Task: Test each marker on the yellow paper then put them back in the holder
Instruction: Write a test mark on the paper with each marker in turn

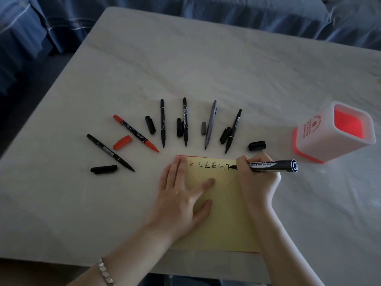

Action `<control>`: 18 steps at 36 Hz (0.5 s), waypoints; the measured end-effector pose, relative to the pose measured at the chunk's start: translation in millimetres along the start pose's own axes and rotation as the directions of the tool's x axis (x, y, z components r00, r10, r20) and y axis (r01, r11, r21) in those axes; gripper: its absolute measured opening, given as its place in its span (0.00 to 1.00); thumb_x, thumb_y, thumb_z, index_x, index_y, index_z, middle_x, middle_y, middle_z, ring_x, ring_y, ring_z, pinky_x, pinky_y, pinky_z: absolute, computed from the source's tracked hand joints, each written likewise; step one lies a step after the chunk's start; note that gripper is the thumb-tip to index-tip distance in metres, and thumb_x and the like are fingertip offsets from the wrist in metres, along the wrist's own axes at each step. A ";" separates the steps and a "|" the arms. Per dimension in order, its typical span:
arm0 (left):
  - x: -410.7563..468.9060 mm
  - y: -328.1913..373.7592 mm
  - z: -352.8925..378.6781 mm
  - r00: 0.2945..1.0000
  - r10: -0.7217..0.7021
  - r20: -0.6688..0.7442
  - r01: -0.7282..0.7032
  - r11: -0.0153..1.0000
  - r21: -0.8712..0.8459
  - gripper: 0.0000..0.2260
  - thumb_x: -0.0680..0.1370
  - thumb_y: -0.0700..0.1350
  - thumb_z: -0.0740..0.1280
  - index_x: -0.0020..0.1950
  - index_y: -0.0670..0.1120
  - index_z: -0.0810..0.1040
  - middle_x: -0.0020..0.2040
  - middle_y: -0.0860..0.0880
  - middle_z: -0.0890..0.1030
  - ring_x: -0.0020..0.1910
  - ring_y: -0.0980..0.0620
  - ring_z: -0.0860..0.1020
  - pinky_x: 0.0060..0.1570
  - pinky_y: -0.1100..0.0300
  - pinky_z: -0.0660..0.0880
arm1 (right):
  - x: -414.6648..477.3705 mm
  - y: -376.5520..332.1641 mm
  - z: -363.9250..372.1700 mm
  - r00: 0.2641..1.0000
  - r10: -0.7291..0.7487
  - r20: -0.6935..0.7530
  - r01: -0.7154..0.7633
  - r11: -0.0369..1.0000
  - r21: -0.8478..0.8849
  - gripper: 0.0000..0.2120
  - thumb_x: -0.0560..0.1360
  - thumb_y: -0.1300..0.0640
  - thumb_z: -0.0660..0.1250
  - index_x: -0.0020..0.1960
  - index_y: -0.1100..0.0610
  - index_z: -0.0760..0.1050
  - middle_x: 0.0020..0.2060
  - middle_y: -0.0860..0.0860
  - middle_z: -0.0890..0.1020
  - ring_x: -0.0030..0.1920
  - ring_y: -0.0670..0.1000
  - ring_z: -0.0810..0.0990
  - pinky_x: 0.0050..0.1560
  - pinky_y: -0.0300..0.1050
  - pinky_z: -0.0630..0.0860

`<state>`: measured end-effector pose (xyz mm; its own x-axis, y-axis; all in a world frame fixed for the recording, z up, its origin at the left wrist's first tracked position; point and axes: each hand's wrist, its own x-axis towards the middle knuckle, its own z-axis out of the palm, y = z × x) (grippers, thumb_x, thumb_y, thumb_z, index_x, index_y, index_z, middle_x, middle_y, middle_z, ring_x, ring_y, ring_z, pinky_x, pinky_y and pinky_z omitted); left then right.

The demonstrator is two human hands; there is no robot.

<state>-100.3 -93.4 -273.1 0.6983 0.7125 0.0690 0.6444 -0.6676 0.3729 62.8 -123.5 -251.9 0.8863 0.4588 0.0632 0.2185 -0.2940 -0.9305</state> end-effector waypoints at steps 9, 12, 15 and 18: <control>-0.3 -0.6 -0.4 1.000 0.005 0.000 -0.005 1.000 0.004 0.18 0.74 0.60 0.56 0.63 0.62 0.71 0.69 0.32 0.64 0.72 0.39 0.55 0.69 0.48 0.51 | -0.9 -2.3 0.7 0.999 -0.010 0.047 0.010 1.000 -0.016 0.13 0.68 0.63 0.69 0.28 0.58 0.69 0.23 0.48 0.72 0.24 0.38 0.71 0.28 0.27 0.66; -0.4 -0.7 -0.4 1.000 0.005 0.001 -0.005 1.000 0.006 0.18 0.74 0.60 0.57 0.63 0.62 0.71 0.69 0.32 0.64 0.72 0.39 0.55 0.70 0.48 0.51 | -0.7 -1.0 0.0 0.999 -0.006 0.045 0.007 1.000 -0.014 0.14 0.67 0.64 0.69 0.27 0.57 0.68 0.21 0.45 0.71 0.23 0.39 0.70 0.27 0.27 0.65; -0.3 -0.7 -0.8 1.000 0.003 0.004 -0.003 1.000 0.016 0.18 0.75 0.60 0.56 0.63 0.62 0.70 0.70 0.32 0.64 0.72 0.39 0.55 0.70 0.49 0.50 | -0.5 -0.3 -0.6 0.999 -0.001 0.046 0.000 1.000 0.016 0.16 0.67 0.65 0.69 0.25 0.56 0.67 0.18 0.42 0.72 0.23 0.38 0.70 0.27 0.26 0.65; 0.0 -0.5 -0.8 1.000 0.008 0.003 -0.009 1.000 0.018 0.18 0.74 0.60 0.56 0.63 0.62 0.71 0.69 0.32 0.64 0.71 0.39 0.55 0.70 0.48 0.51 | -0.8 0.4 -0.3 0.999 -0.011 0.048 0.010 1.000 0.008 0.15 0.67 0.65 0.69 0.26 0.57 0.67 0.19 0.45 0.71 0.23 0.39 0.69 0.26 0.27 0.65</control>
<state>-100.9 -92.9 -272.5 0.7046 0.7062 0.0693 0.6439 -0.6774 0.3558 62.2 -124.2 -252.2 0.8631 0.5019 0.0557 0.2247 -0.2828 -0.9325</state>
